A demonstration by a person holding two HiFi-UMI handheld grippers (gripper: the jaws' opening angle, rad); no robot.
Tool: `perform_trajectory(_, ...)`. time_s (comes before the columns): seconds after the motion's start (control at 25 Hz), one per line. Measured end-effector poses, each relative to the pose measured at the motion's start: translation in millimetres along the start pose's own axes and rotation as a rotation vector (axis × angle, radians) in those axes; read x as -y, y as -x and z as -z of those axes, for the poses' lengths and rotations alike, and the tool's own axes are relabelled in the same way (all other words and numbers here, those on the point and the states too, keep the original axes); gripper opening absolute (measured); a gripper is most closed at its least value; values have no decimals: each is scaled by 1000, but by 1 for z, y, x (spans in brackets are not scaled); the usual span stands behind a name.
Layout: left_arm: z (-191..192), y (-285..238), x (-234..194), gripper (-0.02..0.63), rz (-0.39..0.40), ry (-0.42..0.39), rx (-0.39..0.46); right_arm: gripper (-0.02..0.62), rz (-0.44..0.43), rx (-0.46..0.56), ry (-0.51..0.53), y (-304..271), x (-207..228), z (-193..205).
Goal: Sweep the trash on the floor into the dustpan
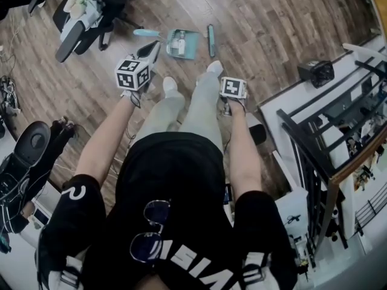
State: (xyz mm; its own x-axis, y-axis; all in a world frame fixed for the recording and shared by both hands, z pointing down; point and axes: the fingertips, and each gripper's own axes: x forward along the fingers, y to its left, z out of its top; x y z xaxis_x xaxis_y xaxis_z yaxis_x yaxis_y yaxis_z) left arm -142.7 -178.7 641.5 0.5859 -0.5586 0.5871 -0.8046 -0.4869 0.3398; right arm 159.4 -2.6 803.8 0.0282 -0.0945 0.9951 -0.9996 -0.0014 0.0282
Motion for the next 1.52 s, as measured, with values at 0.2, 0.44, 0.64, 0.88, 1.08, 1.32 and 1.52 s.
perform_trajectory(0.2, 16, 28, -14, -2, -21, 12, 10, 83, -4, -7, 10, 3, -24, 10)
perform_trajectory(0.44, 33, 59, -29, -2, -40, 29, 25, 84, -86, 15, -31, 2, -65, 23)
perform_trajectory(0.64, 43, 79, -39, -2, -49, 29, 30, 84, -194, 43, -58, 4, -103, 30)
perform_trajectory(0.88, 44, 93, -44, -2, -43, 17, 37, 84, -255, 23, -73, 16, -123, 40)
perform_trajectory(1.08, 42, 100, -45, -2, -32, 0, 48, 83, -214, 66, -105, 27, -116, 36)
perform_trajectory(1.32, 29, 112, -43, -2, -21, -9, 77, 83, -191, 109, -164, 51, -106, 41)
perform_trajectory(1.52, 13, 119, -36, -2, -2, -20, 107, 83, -203, 203, -236, 86, -98, 28)
